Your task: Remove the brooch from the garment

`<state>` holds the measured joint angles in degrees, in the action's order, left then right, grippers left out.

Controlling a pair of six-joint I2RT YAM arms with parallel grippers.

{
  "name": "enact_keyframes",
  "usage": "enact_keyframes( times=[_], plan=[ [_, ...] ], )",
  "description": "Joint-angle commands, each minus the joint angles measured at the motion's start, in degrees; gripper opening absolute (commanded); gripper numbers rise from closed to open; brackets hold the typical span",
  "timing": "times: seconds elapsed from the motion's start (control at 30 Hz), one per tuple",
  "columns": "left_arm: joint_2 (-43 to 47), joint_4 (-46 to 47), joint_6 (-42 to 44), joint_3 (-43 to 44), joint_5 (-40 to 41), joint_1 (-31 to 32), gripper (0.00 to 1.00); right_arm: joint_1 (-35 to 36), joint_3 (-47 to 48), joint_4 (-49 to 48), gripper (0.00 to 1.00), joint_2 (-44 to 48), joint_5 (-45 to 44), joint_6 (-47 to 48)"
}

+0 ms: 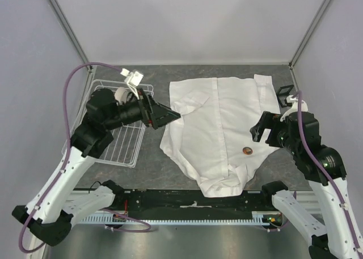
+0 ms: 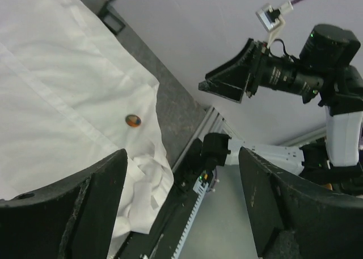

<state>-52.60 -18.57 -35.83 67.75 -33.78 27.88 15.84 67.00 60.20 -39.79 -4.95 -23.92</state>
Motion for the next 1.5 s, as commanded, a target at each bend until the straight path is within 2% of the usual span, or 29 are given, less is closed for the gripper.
enact_keyframes(
  times=[0.0,0.23,0.3,0.4,0.47,0.53,0.63,0.73,0.77,0.87,1.0,1.03,1.3,1.47],
  plan=[
    [-3.38,-0.59,1.38,-1.82,7.14,7.62,0.84,-0.19,-1.96,-1.23,0.98,1.2,0.82,-2.0],
    [-14.36,1.42,1.38,-1.83,12.86,20.18,0.78,-0.19,-7.49,-0.62,0.98,-0.02,0.2,-6.04],
    [-19.11,1.87,0.94,-0.95,14.52,23.7,0.7,-0.19,-9.95,-0.09,0.98,-1.25,0.38,-8.15],
    [-24.73,3.62,-0.37,-0.77,17.86,27.84,0.64,-0.19,-13.2,-0.79,0.98,-1.52,-0.05,-10.61],
    [-27.98,6.6,-1.34,-0.95,17.61,29.77,0.56,-0.28,-15.83,-1.58,0.98,-1.43,-1.37,-12.02],
    [-32.38,7.93,-1.95,-0.69,17.34,30.74,0.52,-0.28,-17.69,-2.02,0.98,-1.6,-1.82,-13.78],
    [-37.11,11.0,-2.66,-0.86,17.7,32.06,0.5,-0.19,-21.2,-2.98,0.97,-2.48,-2.25,-16.41],
    [-43.0,12.24,-2.75,0.98,16.64,32.68,0.5,-0.19,-25.33,-6.05,0.88,-2.57,-2.17,-17.82],
    [-44.33,12.24,-2.75,1.68,16.21,32.77,0.48,-0.19,-27.17,-7.98,0.79,-2.66,-1.99,-18.09],
    [-48.12,12.24,-3.36,3.62,15.67,32.94,0.46,-0.19,-30.25,-12.2,0.61,-3.97,0.81,-18.35],
    [-49.62,13.29,-3.72,3.8,16.29,32.94,0.45,-0.19,-32.72,-16.17,0.52,-7.57,6.16,-17.92],
    [-49.79,13.38,-3.72,3.71,16.55,32.94,0.45,-0.19,-33.25,-17.22,0.47,-8.54,7.22,-17.57],
    [-53.57,14.7,-2.84,3.36,19.01,32.77,0.45,-0.19,-34.74,-22.15,0.49,-15.93,12.41,-15.98],
    [-54.8,14.79,-1.96,4.32,20.15,32.68,0.45,-0.19,-37.73,-20.66,0.49,-14.28,13.74,-19.22]
  ],
)
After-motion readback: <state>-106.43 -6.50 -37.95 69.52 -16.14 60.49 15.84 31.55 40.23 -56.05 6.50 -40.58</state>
